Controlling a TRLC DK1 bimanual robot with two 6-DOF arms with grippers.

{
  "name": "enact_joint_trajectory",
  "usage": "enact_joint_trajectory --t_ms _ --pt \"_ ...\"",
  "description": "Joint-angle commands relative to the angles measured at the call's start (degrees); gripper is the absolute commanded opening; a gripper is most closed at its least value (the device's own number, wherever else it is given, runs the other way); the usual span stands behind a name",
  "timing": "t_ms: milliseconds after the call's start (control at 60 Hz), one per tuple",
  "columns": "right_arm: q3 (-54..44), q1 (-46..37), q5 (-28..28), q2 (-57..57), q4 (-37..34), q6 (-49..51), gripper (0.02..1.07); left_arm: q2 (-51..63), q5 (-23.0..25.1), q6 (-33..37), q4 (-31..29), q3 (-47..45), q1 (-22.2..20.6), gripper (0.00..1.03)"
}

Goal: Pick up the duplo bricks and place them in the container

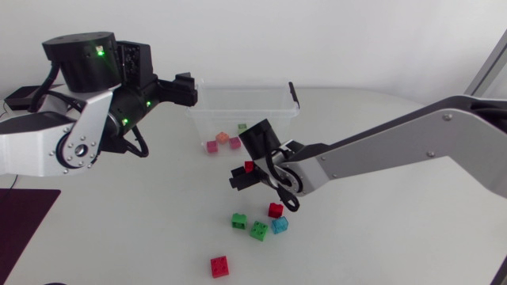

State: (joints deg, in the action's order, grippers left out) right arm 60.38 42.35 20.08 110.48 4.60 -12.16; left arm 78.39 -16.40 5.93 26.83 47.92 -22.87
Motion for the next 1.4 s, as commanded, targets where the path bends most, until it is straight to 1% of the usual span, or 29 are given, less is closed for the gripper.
enact_joint_trajectory --t_ms 0,17,50,67,83,100,217,333,400,433,467,533,667,750,800,817,867,883,900,983,1083,1167,1300,1383 --pt "2.99 1.07 1.28 1.94 -4.43 -4.89 1.02 -2.45 -0.30 -1.54 -0.02 -1.78 0.29 0.98" --pt "3.08 1.07 1.28 1.94 -4.60 -4.89 1.02 -2.45 -0.30 -1.54 -0.02 -1.87 0.29 0.98" --pt "4.66 1.07 -2.67 2.90 -5.04 -7.44 1.02 -3.07 -0.30 -1.54 -0.37 -2.39 0.37 0.98" --pt "5.54 1.07 -3.73 3.61 -6.18 -8.14 1.02 -3.07 -0.30 -1.54 -0.46 -2.57 0.37 0.98" --pt "6.50 1.16 -4.08 4.22 -7.85 -8.84 1.02 -3.07 -0.38 -1.54 -0.55 -2.66 0.37 0.98" --pt "8.70 1.16 -4.17 5.10 -11.54 -10.51 1.02 -3.42 -0.30 -1.45 -0.55 -3.10 0.37 0.98" --pt "14.94 1.33 -5.05 8.18 -19.98 -15.96 1.02 -4.56 -0.30 -1.45 -0.81 -4.15 0.46 0.98" --pt "17.67 0.81 -5.13 9.85 -20.95 -16.93 1.02 -5.70 -0.30 -1.36 -1.08 -4.77 1.08 0.98" --pt "20.57 0.37 -5.05 11.25 -24.29 -18.69 1.01 -6.58 -0.30 -1.36 -1.34 -5.21 1.60 0.98" --pt "21.18 0.28 -4.96 11.60 -25.08 -19.13 1.00 -6.76 -0.30 -1.36 -1.34 -5.29 1.69 0.98" --pt "22.15 -0.25 -4.69 12.22 -25.52 -19.65 0.96 -7.29 -0.30 -1.36 -1.60 -5.38 2.04 0.98" --pt "23.12 -0.95 -4.78 12.66 -25.78 -20.36 0.93 -7.99 -0.30 -1.36 -2.04 -5.47 2.39 0.98" --pt "26.02 -1.57 -4.78 13.98 -30.35 -21.85 0.93 -8.87 -0.30 -1.28 -2.92 -5.38 2.83 0.98" --pt "26.02 -2.09 -4.78 14.07 -30.70 -21.85 0.92 -9.66 -0.21 -1.28 -3.63 -5.21 3.01 0.98" --pt "26.10 -2.27 -4.96 14.07 -30.62 -21.50 0.85 -9.92 -0.12 -1.28 -3.80 -5.21 3.10 0.98" --pt "26.10 -2.62 -5.05 14.07 -30.44 -21.41 0.78 -10.10 -0.12 -1.28 -3.89 -5.29 3.19 0.98" --pt "26.19 -3.24 -5.57 14.07 -30.00 -20.88 0.68 -10.27 -0.12 -1.28 -4.07 -5.21 3.19 0.98" --pt "26.02 -3.59 -6.01 14.15 -29.30 -20.53 0.62 -10.36 -0.12 -1.28 -4.15 -5.29 3.19 0.98" --pt "25.58 -3.76 -6.28 14.07 -28.42 -20.18 0.60 -10.54 -0.12 -1.28 -4.24 -5.29 3.27 0.98" --pt "25.67 -3.94 -6.63 14.15 -28.07 -19.48 0.58 -10.98 -0.12 -1.19 -4.51 -5.38 3.36 0.98" --pt "26.19 -4.64 -8.91 14.42 -28.42 -18.86 0.58 -11.68 -0.03 -1.10 -4.94 -5.47 3.63 0.98" --pt "26.54 -4.64 -8.91 14.50 -28.60 -18.60 0.58 -12.30 -0.03 -1.10 -5.47 -5.65 3.98 0.98" --pt "27.60 -4.82 -11.11 15.56 -30.35 -17.02 0.42 -13.53 -0.03 -1.10 -6.44 -6.26 4.06 0.98" --pt "27.42 -4.99 -12.25 15.47 -30.18 -16.31 0.42 -14.84 0.14 -0.92 -8.20 -6.61 4.06 0.98"
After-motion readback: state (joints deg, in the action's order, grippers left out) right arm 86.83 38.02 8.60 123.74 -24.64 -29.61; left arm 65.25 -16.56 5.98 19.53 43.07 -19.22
